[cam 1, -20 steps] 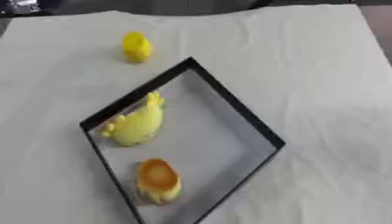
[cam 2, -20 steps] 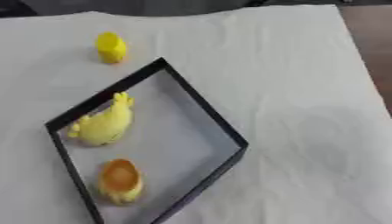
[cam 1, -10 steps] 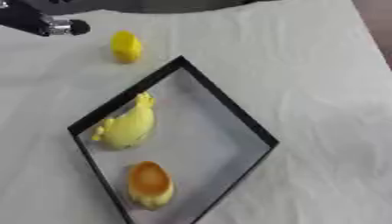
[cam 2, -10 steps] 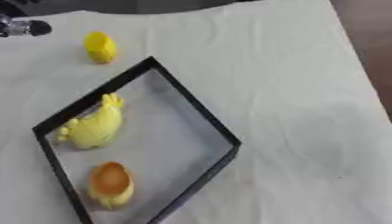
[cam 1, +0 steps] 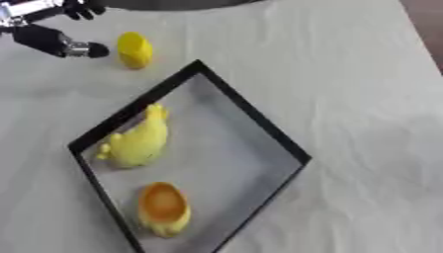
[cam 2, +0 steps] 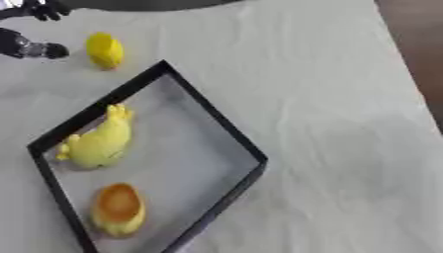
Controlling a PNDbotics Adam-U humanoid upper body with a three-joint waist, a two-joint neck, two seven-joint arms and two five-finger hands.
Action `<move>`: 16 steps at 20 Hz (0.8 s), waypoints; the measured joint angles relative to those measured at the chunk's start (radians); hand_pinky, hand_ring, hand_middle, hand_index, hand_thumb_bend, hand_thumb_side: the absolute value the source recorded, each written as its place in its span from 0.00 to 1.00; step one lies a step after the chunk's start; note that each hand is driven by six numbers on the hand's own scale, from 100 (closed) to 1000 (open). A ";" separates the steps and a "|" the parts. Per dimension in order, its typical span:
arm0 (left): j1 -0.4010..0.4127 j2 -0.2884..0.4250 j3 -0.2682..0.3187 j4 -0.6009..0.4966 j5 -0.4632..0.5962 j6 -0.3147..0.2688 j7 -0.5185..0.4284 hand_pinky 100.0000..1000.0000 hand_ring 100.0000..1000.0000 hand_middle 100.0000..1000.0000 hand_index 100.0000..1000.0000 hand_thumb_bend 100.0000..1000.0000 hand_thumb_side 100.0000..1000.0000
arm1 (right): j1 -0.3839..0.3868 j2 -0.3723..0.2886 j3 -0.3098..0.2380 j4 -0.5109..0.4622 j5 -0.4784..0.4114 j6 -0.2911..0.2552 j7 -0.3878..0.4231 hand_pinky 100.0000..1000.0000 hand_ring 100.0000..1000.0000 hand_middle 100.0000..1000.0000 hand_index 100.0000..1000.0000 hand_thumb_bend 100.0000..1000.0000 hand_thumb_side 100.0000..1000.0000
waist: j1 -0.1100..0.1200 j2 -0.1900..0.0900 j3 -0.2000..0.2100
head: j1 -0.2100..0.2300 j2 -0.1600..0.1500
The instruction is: Pick up objects on the table and place them in the box.
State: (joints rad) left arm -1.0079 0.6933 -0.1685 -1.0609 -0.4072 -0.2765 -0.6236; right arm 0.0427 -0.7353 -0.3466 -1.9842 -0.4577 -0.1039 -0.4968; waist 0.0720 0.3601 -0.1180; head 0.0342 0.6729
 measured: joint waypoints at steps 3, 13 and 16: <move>-0.005 0.000 0.001 0.015 -0.005 -0.020 0.002 0.87 0.84 0.81 0.89 0.57 0.59 | -0.011 0.000 0.006 0.000 0.000 0.006 0.003 0.94 1.00 0.62 0.75 0.00 0.57 | 0.005 0.005 -0.015 | 0.008 0.000; -0.014 -0.007 0.021 0.059 -0.025 -0.047 0.067 0.86 0.84 0.81 0.89 0.55 0.59 | -0.034 -0.001 0.022 0.000 -0.004 0.019 0.016 0.95 1.00 0.62 0.75 0.00 0.58 | 0.019 0.025 -0.052 | 0.020 0.000; -0.014 -0.008 0.024 0.068 -0.030 -0.047 0.073 0.86 0.84 0.81 0.89 0.55 0.59 | -0.038 -0.001 0.026 0.000 -0.004 0.022 0.019 0.95 1.00 0.62 0.75 0.00 0.58 | 0.020 0.030 -0.062 | 0.026 -0.006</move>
State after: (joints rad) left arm -1.0222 0.6854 -0.1442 -0.9933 -0.4370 -0.3235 -0.5508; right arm 0.0050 -0.7361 -0.3210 -1.9842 -0.4613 -0.0816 -0.4777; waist 0.0924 0.3899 -0.1803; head 0.0605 0.6669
